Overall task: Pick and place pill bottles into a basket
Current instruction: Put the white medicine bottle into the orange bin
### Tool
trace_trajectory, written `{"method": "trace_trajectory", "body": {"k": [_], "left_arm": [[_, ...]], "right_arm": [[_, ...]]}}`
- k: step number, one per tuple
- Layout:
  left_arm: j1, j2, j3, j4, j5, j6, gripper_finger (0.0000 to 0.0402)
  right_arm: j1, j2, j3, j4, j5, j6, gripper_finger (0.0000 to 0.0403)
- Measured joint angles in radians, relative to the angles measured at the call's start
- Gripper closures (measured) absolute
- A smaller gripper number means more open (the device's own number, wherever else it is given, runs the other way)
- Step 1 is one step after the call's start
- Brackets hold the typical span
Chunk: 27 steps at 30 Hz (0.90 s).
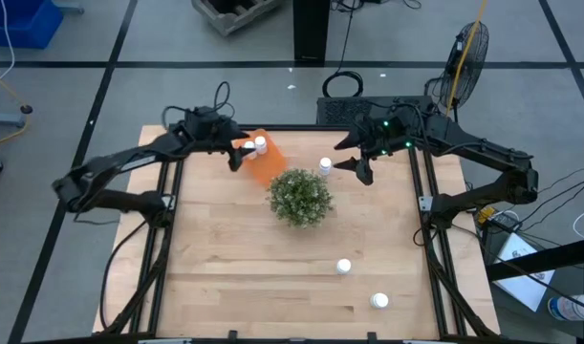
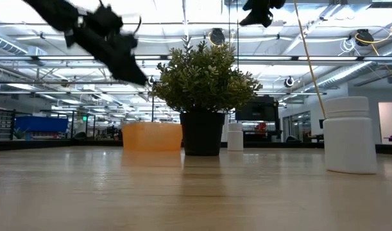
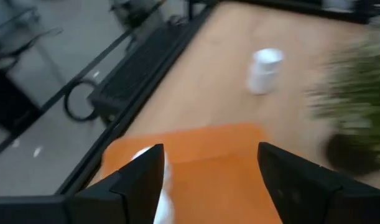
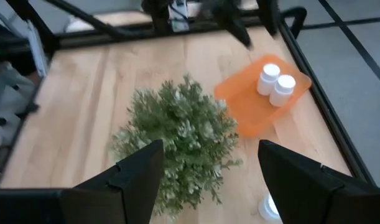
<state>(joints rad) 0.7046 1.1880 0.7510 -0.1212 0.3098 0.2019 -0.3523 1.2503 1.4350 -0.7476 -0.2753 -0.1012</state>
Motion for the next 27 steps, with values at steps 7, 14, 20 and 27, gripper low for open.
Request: {"method": "trace_trajectory", "body": {"k": [7,14,20,27], "left_arm": [[-0.172,-0.135,0.23,-0.269,-0.075,0.031,0.0164],[-0.277,-0.154,0.422,-0.396,-0.084,-0.027,0.0161],[-0.358,-0.118,0.499,-0.422,-0.103,-0.072,0.0166],[-0.405,-0.119,0.505,-0.387,-0.109,-0.178,0.0168]], "right_arm": [[-0.047,-0.05,-0.105,-0.009,0.015,-0.036,0.0149],[-0.129,-0.156,-0.428,0.175,0.014,-0.038,0.0149],[-0.135,-0.176,-0.747,0.549,-0.014,0.059,0.0149],[-0.188,-0.176,-0.957,0.792,-0.015,0.094,0.0149]]}}
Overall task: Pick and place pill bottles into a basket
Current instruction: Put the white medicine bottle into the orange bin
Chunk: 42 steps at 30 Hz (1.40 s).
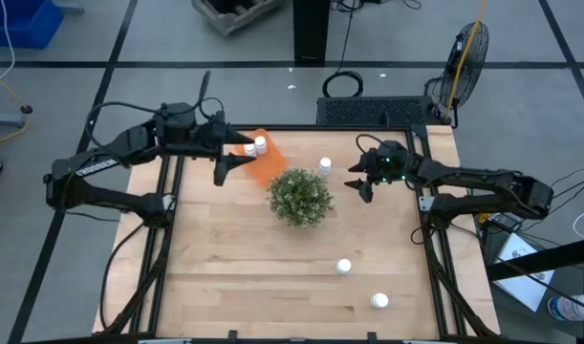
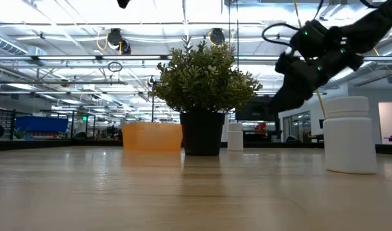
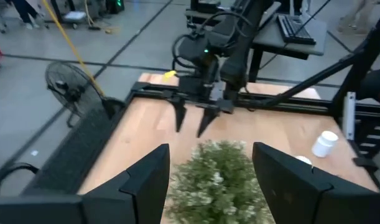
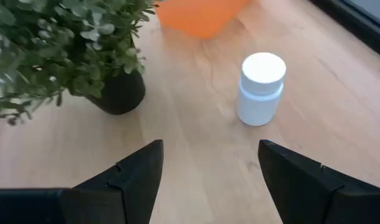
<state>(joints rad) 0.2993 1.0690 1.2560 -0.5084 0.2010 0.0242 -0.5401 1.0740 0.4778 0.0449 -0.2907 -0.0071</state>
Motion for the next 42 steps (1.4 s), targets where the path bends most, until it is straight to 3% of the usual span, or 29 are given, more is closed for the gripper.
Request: {"method": "trace_trajectory", "body": {"k": [7,30,42], "left_arm": [[-0.042,-0.001,0.0,0.007,-0.032,-0.026,0.0167],[-0.098,-0.001,-0.001,0.033,-0.017,-0.109,0.0167],[-0.124,-0.001,-0.001,0.033,-0.017,-0.118,0.0167]], "right_arm": [[-0.036,0.053,-0.091,0.198,-0.002,0.034,0.0149],[-0.096,0.497,-0.093,0.663,-0.081,0.082,0.0149],[-0.107,0.664,-0.078,0.911,-0.026,0.064,0.0149]]}}
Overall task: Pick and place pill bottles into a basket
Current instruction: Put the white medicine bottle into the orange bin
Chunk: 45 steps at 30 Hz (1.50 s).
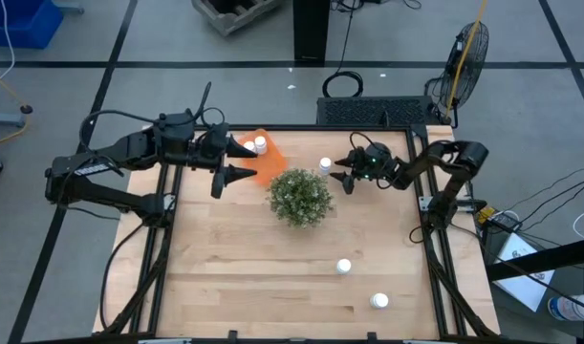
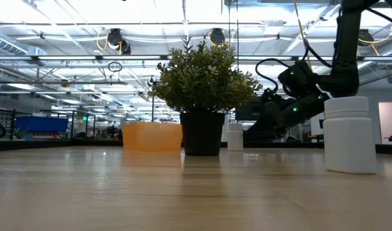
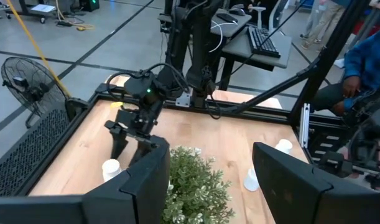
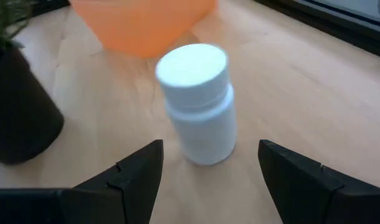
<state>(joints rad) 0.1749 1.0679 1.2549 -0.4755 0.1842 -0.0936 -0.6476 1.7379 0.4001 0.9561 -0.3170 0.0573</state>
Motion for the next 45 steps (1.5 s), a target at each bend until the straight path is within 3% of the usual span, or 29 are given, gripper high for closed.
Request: {"method": "trace_trajectory", "body": {"k": [34,37,42,45], "left_arm": [[-0.009,-0.002,0.0,0.0,0.028,-0.02,0.0167],[-0.009,-0.002,0.0,0.0,0.028,-0.018,0.0167],[-0.009,-0.002,0.0,0.006,0.026,0.004,0.0167],[-0.007,-0.002,0.0,0.009,0.024,0.014,0.0167]], "right_arm": [[0.028,0.094,0.139,-0.093,-0.026,0.035,0.0153],[0.028,0.094,0.139,-0.093,-0.027,0.073,0.0182],[0.027,0.076,0.139,-0.094,-0.081,0.143,0.0273],[0.028,0.024,0.139,-0.141,-0.117,0.166,0.0284]]}}
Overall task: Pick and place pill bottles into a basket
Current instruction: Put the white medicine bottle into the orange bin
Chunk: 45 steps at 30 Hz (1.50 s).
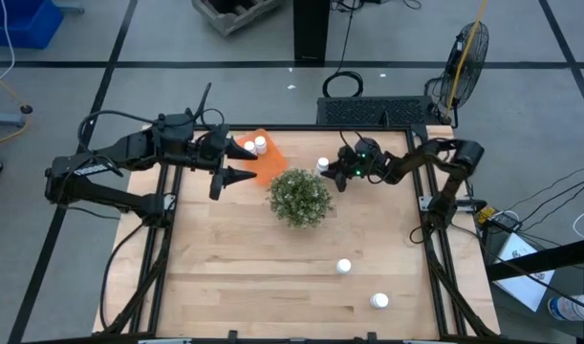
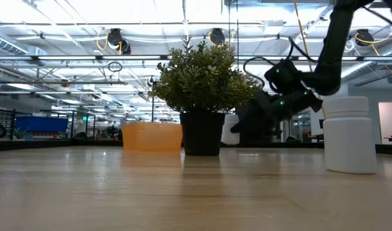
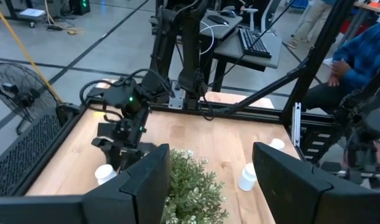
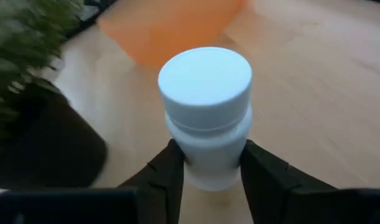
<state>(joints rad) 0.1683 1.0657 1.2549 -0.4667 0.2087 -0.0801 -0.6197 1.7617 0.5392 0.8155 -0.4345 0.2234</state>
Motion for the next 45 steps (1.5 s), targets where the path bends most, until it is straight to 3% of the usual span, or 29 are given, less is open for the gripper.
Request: {"method": "trace_trajectory", "body": {"k": [8,13,18,26,33,45], "left_arm": [[0.027,0.009,0.0,-0.015,0.003,-0.004,0.0167],[0.053,0.066,0.014,-0.023,0.076,-0.007,0.0167],[0.062,0.194,0.142,-0.1,0.106,0.08,0.0167],[0.081,0.384,0.464,-0.302,0.095,0.224,0.0167],[0.077,0.523,0.691,-0.532,0.06,0.278,0.0167],[0.019,0.571,0.75,-0.617,0.079,0.27,0.0167]], "right_arm": [[-0.003,-0.382,0.017,-0.416,-0.003,-0.04,0.0285],[0.032,-0.641,0.14,-0.792,0.052,-0.084,0.0285],[0.127,-0.756,0.297,-0.979,0.143,-0.078,0.0285],[0.307,-0.722,0.434,-1.028,0.252,-0.061,0.0285],[0.414,-0.624,0.452,-0.975,0.256,-0.055,0.0285],[0.508,-0.485,0.453,-0.783,0.223,-0.054,0.0286]]}}
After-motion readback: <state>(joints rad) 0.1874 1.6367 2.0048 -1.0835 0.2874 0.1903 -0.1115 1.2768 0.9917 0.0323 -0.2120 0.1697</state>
